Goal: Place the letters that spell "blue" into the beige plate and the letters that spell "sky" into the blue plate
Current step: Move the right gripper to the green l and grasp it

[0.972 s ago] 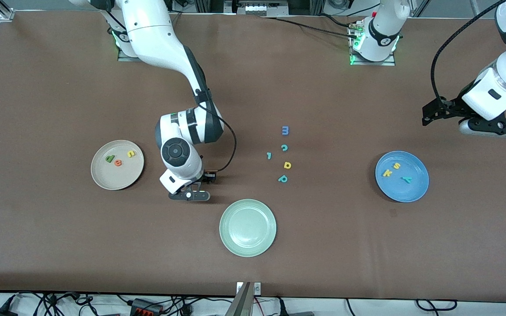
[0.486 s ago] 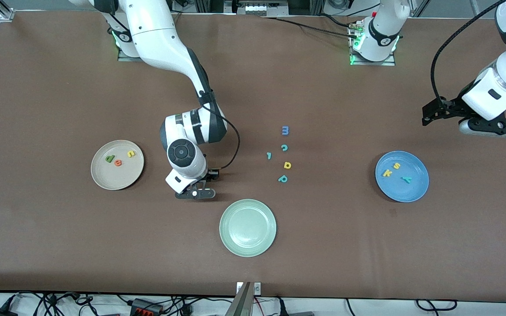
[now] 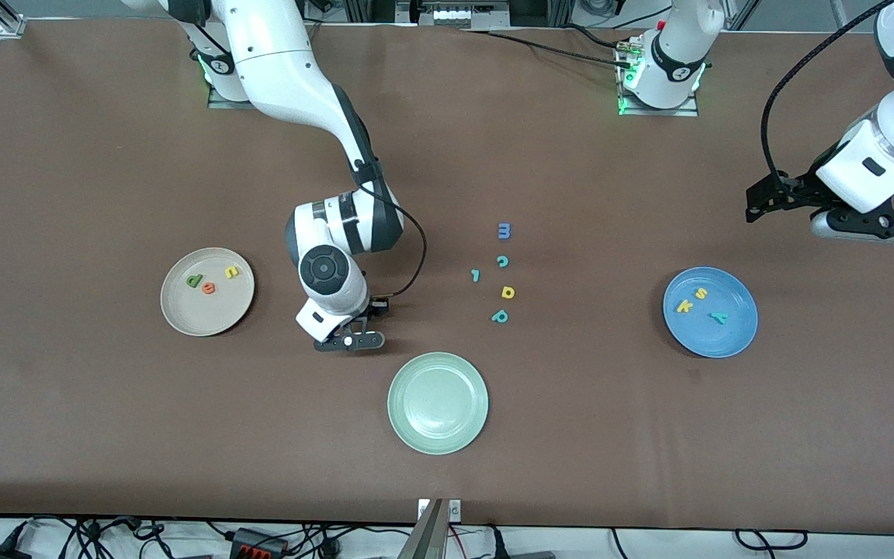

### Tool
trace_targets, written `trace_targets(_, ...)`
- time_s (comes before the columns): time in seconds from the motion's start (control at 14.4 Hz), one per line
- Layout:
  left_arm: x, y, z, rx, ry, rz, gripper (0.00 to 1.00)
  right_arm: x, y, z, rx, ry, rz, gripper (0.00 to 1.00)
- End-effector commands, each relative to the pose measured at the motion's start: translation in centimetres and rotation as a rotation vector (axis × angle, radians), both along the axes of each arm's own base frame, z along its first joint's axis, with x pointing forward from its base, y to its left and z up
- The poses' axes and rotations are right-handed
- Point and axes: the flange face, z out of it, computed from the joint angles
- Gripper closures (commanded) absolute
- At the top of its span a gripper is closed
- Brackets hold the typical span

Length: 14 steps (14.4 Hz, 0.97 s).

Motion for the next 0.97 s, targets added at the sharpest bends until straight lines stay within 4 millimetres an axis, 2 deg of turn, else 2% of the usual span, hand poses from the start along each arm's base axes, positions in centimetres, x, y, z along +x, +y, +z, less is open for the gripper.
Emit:
trace_targets(0.0,0.4,-0.2,0.6,0.015,-0.007,-0.015,0.00,0.2,0.1,0.0,0.002,0.005,0.018,0.68)
trace_targets(0.42,0.4,-0.2,0.5,0.015,-0.006,-0.015,0.00,0.3,-0.4,-0.5,-0.006,0.011,0.019,0.69)
trace_targets(0.49,0.4,-0.2,0.5,0.015,-0.006,-0.015,0.00,0.3,-0.5,-0.5,-0.006,0.011,0.018,0.74)
trace_targets(0.56,0.4,-0.2,0.5,0.015,-0.006,-0.015,0.00,0.3,-0.5,-0.5,-0.005,0.015,0.017,0.87)
trace_targets(0.62,0.4,-0.2,0.5,0.015,-0.006,-0.015,0.00,0.3,-0.5,-0.4,-0.004,0.017,0.016,0.94)
trace_targets(0.69,0.4,-0.2,0.5,0.015,-0.006,-0.015,0.00,0.3,-0.5,-0.3,-0.001,0.018,0.013,1.00)
trace_targets(0.9,0.4,-0.2,0.5,0.013,-0.005,-0.011,0.00,0.6,-0.8,1.0,0.008,0.016,-0.004,1.00)
